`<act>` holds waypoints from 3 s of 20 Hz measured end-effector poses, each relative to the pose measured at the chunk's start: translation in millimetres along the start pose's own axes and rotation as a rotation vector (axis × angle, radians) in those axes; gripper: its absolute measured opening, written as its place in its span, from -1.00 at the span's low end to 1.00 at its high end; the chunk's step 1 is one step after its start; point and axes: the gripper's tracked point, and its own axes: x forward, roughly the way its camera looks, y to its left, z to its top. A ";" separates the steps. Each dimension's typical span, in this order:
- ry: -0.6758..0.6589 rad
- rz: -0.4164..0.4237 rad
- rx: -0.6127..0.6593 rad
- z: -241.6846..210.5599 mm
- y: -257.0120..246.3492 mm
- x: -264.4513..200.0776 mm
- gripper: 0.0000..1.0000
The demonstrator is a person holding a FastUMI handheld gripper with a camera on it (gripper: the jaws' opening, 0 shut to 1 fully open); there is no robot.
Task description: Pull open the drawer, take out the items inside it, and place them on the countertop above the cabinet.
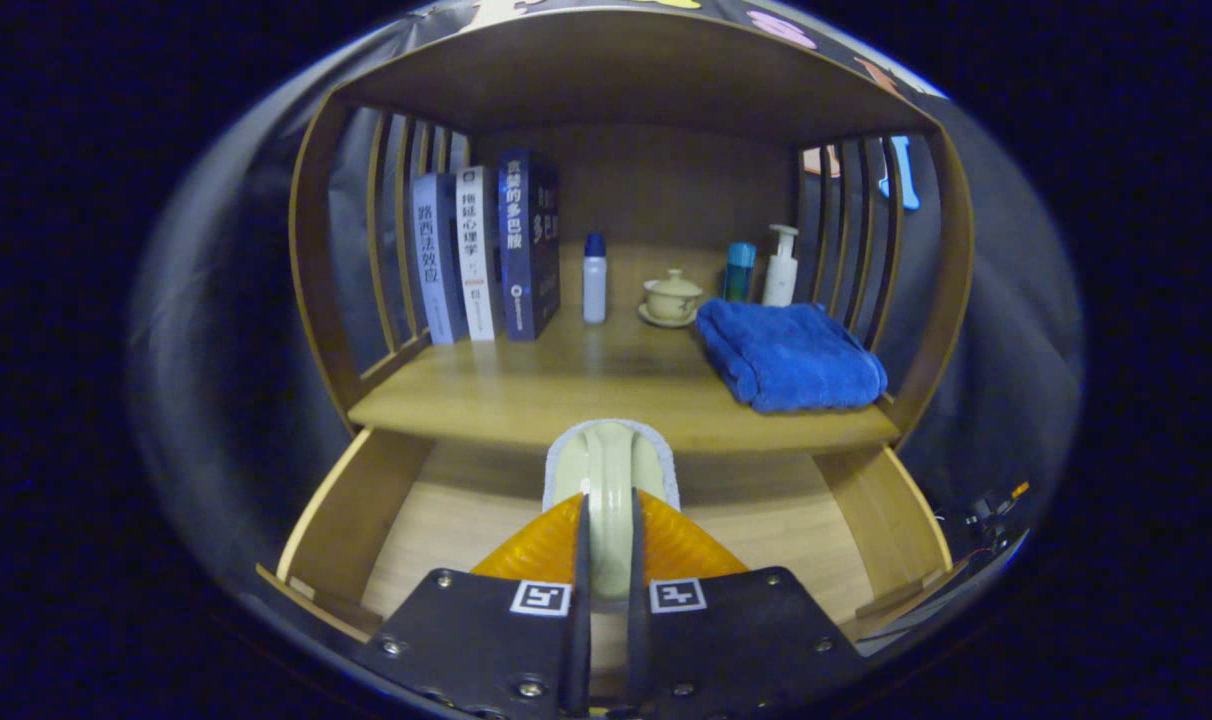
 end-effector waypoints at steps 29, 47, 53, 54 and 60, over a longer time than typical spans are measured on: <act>-0.102 -0.026 0.039 68.0 -23.6 79.9 0.63; -0.439 0.057 -0.032 8.2 -12.8 -120.4 0.94; -0.376 0.039 -0.010 -53.9 -26.7 -138.6 0.94; -0.357 0.027 -0.012 -63.5 -30.3 -139.6 0.95; -0.252 0.018 0.017 -107.8 -33.6 -128.8 0.94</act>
